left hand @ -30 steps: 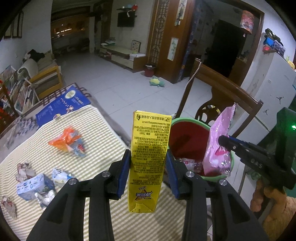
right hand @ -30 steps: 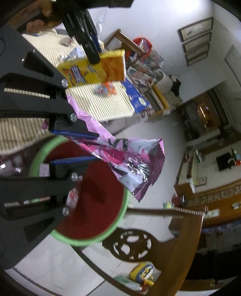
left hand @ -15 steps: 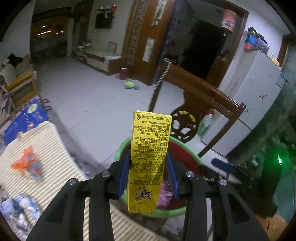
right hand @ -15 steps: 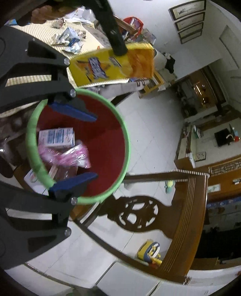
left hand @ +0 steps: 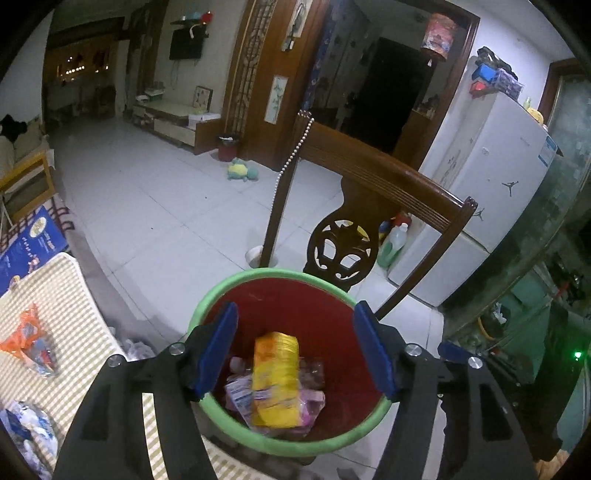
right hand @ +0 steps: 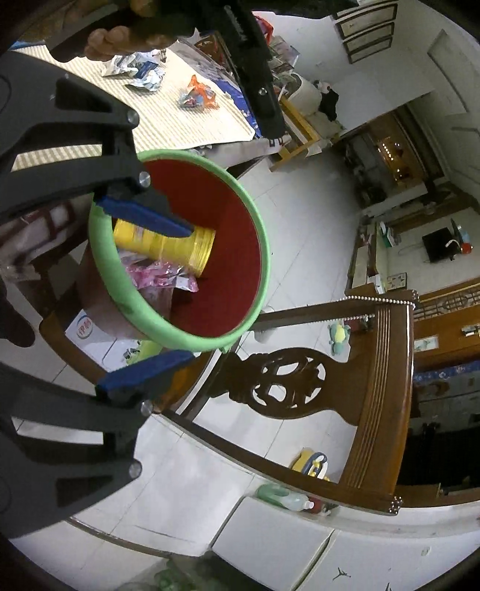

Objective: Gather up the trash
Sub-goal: 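Move both open tools back over the table, then grasp the crumpled paper bundle with the left tool while the right tool grasps the toothpaste box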

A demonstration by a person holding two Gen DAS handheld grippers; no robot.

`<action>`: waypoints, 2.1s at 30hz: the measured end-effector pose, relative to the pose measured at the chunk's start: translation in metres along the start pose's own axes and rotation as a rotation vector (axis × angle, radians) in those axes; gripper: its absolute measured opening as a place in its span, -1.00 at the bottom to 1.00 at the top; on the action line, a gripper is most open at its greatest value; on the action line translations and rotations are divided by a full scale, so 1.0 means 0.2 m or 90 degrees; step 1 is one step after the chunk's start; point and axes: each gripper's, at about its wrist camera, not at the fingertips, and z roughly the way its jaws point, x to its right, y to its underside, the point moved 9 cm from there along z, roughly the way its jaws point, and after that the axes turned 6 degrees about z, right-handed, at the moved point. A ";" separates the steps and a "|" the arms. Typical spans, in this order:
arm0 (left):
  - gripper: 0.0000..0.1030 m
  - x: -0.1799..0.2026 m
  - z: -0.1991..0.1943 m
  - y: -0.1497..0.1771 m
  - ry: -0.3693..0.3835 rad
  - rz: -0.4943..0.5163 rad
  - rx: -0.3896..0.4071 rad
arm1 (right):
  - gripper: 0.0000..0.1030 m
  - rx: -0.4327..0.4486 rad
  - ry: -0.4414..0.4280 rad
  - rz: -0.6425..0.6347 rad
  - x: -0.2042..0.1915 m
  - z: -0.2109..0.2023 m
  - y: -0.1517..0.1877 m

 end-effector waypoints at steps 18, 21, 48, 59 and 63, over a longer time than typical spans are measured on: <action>0.42 -1.11 -0.89 0.68 -0.240 -0.159 0.013 | 0.23 -0.072 -0.129 -0.148 -1.01 0.07 0.36; 0.42 -1.38 -1.08 0.88 -0.308 -0.215 0.005 | 0.23 -0.095 -0.152 -0.178 -1.21 0.08 0.46; -0.25 -2.50 -1.42 1.87 -0.425 -0.489 -0.080 | 0.43 -0.285 -0.267 -0.552 -2.51 0.34 1.12; -0.24 -2.28 -1.46 1.84 -0.386 -0.491 -0.048 | 0.55 -0.389 -0.240 -0.848 -2.80 0.68 1.44; -0.23 -2.26 -1.45 1.84 -0.382 -0.488 -0.049 | 0.50 -0.403 -0.242 -0.887 -2.82 0.71 1.49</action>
